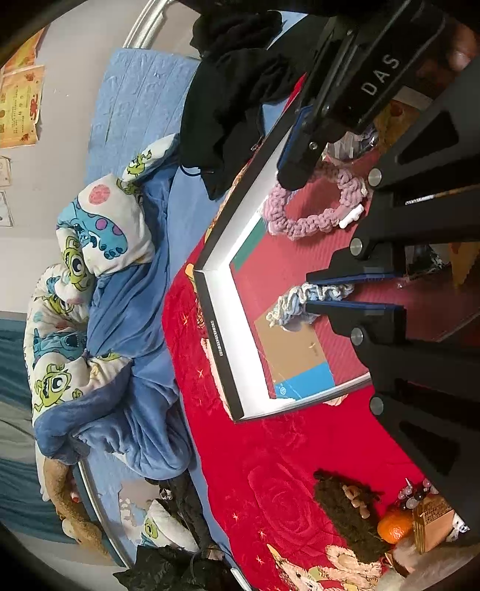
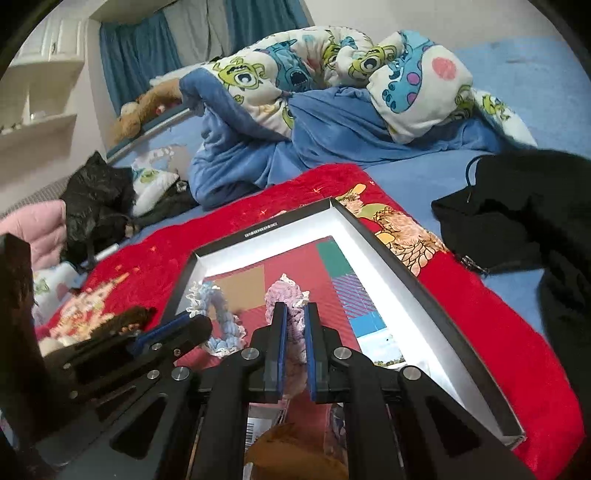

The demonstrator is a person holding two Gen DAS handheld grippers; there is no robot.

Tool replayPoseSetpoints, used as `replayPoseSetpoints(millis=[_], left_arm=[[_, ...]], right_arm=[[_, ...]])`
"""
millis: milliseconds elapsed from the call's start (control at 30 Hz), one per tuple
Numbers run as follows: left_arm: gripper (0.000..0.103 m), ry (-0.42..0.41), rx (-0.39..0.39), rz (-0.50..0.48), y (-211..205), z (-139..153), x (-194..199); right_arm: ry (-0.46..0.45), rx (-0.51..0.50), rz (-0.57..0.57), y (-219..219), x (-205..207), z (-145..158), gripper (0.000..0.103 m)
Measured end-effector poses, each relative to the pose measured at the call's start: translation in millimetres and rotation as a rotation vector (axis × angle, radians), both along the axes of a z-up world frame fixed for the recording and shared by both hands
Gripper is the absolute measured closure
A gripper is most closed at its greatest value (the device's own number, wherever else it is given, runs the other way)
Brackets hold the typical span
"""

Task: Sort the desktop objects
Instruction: 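Lower both scrunchies into the box and open both tools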

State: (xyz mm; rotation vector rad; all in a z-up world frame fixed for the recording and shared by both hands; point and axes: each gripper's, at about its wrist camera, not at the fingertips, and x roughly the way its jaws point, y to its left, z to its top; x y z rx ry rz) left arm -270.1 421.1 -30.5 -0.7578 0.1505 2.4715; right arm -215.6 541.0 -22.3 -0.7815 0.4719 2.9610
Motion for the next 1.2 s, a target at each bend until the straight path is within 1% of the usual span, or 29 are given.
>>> replayPoseSetpoints(millis=[67, 233, 667, 733, 767, 800, 833, 900, 933, 967, 1000, 1033, 1133, 1200], left_arm=[[0.094, 0.004, -0.007, 0.0, -0.3, 0.4, 1.1], [0.094, 0.02, -0.017, 0.006, 0.3, 0.8, 3.2], [0.094, 0.06, -0.039, 0.015, 2.3, 3.2, 9.2], [0.086, 0.06, -0.034, 0.014, 1.5, 3.6, 9.2], [0.077, 0.061, -0.029, 0.015, 0.7, 3.7, 9.7], [0.066, 0.064, -0.022, 0.02, -1.1, 4.3, 10.1], [0.06, 0.066, -0.017, 0.023, -2.0, 4.8, 10.4], [0.033, 0.071, 0.002, 0.026, -5.8, 6.1, 11.5], [0.026, 0.075, 0.01, 0.031, -7.8, 6.8, 12.1], [0.015, 0.08, 0.013, 0.04, -9.2, 7.2, 12.4], [0.009, 0.087, 0.019, 0.053, -11.6, 7.8, 13.4], [0.008, 0.092, 0.026, 0.055, -13.2, 8.3, 14.2], [0.005, 0.106, 0.039, 0.036, -15.6, 9.4, 18.1], [0.0, 0.127, 0.042, 0.035, -16.1, 11.1, 22.0]], right_arm=[[-0.003, -0.022, 0.005, 3.0, -0.2, -1.6, 0.093], [-0.002, -0.003, 0.001, 0.2, -0.4, -1.0, 0.093], [0.009, -0.02, -0.005, 2.6, 2.7, -0.8, 0.088], [0.016, -0.007, -0.017, 0.7, 5.0, 1.0, 0.08], [0.027, 0.001, -0.019, -0.8, 7.1, 2.7, 0.063], [0.041, 0.008, -0.019, -2.3, 9.6, 4.7, 0.045], [0.055, 0.016, -0.021, -3.7, 12.0, 6.5, 0.038], [0.07, 0.036, -0.041, -5.8, 15.8, 8.9, 0.025], [0.072, 0.042, -0.051, -6.1, 16.6, 9.5, 0.019], [0.075, 0.044, -0.057, -5.9, 17.4, 10.2, 0.006], [0.08, 0.044, -0.063, -5.3, 18.3, 10.9, 0.001], [0.085, 0.042, -0.072, -4.3, 19.7, 11.5, 0.0], [0.085, 0.019, -0.098, 0.8, 21.7, 11.6, 0.0], [0.081, -0.003, -0.112, 5.4, 22.1, 10.0, 0.0]])
